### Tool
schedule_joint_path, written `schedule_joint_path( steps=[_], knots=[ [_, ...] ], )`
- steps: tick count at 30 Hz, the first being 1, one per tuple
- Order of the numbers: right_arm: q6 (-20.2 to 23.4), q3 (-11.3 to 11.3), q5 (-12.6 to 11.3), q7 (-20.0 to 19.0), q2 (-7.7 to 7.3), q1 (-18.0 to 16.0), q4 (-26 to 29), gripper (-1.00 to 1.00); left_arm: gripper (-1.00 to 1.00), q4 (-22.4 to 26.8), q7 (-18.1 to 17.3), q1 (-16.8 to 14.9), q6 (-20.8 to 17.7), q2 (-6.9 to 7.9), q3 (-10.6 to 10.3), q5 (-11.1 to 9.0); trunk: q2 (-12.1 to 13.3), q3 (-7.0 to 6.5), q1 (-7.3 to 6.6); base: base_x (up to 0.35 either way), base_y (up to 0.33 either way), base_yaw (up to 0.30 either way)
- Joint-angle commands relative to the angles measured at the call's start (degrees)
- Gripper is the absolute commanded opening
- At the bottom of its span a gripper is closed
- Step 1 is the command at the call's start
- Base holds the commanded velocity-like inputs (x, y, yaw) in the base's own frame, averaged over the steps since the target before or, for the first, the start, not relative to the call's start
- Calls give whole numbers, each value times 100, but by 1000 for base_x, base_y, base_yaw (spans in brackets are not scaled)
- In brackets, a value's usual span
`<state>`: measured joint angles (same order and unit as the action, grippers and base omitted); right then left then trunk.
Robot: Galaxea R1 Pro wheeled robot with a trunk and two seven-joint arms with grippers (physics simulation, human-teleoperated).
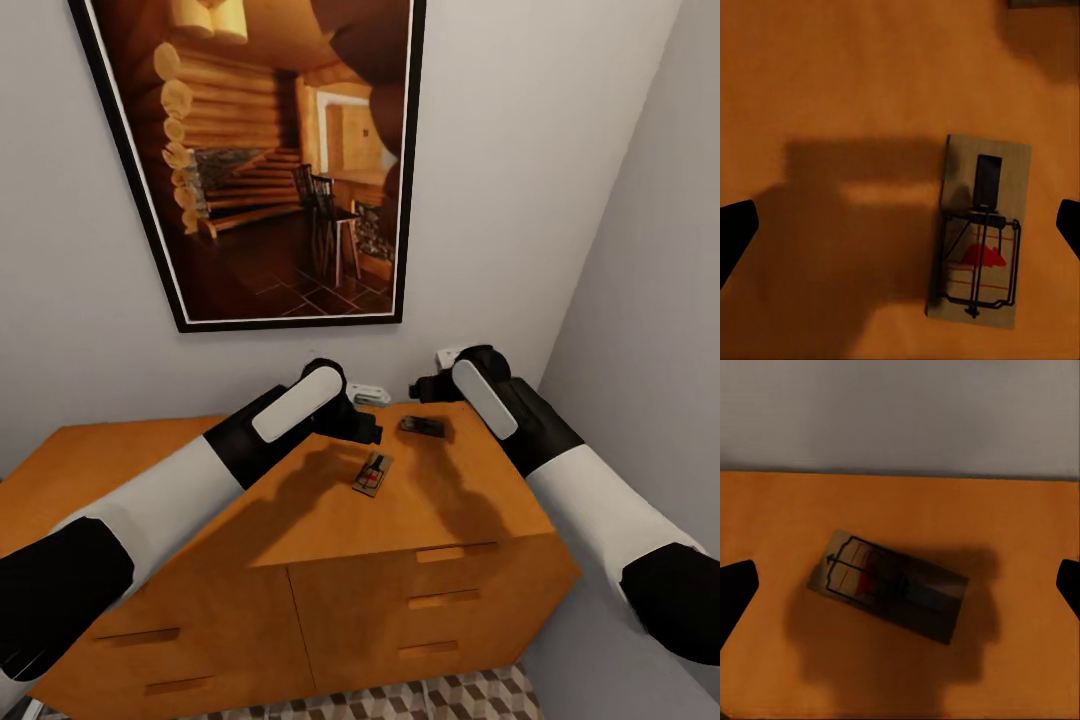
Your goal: Take the four mousetraps from the cabinet in the bathroom and place them on the bathroom floor. Make sure all four end up on the same floor surface, and ensure that at least two of them are either under or directly next to the same bathroom sink.
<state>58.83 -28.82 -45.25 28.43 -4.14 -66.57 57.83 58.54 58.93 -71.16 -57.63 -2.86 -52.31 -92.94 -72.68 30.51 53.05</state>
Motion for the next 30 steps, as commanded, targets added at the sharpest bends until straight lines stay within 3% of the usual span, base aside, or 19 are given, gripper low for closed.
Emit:
schedule_joint_path(
  steps=[1,6,11,18,30],
  knots=[
    [5,-88,-233,58,-71,-9,1,100,100,-21,45,-6,-5,-3,-33,-52,-4,6,0,0,0,0],
    [2,-469,-889,61,-341,-27,-8,100,100,-159,-19,-4,-7,-24,-99,-54,-4,6,0,0,0,0],
    [-1,-761,-1239,58,-509,-47,-9,100,100,-230,-100,-3,-6,-75,-120,-52,-4,6,0,0,0,0],
    [-3,-908,-1400,58,-617,-55,-12,100,100,-254,-241,-3,-4,-104,-128,-44,-4,6,0,0,0,0],
    [-9,-953,-1440,59,-656,-58,-9,100,100,-268,-323,0,-5,-105,-137,-32,-4,6,0,0,0,0]
  ],
)
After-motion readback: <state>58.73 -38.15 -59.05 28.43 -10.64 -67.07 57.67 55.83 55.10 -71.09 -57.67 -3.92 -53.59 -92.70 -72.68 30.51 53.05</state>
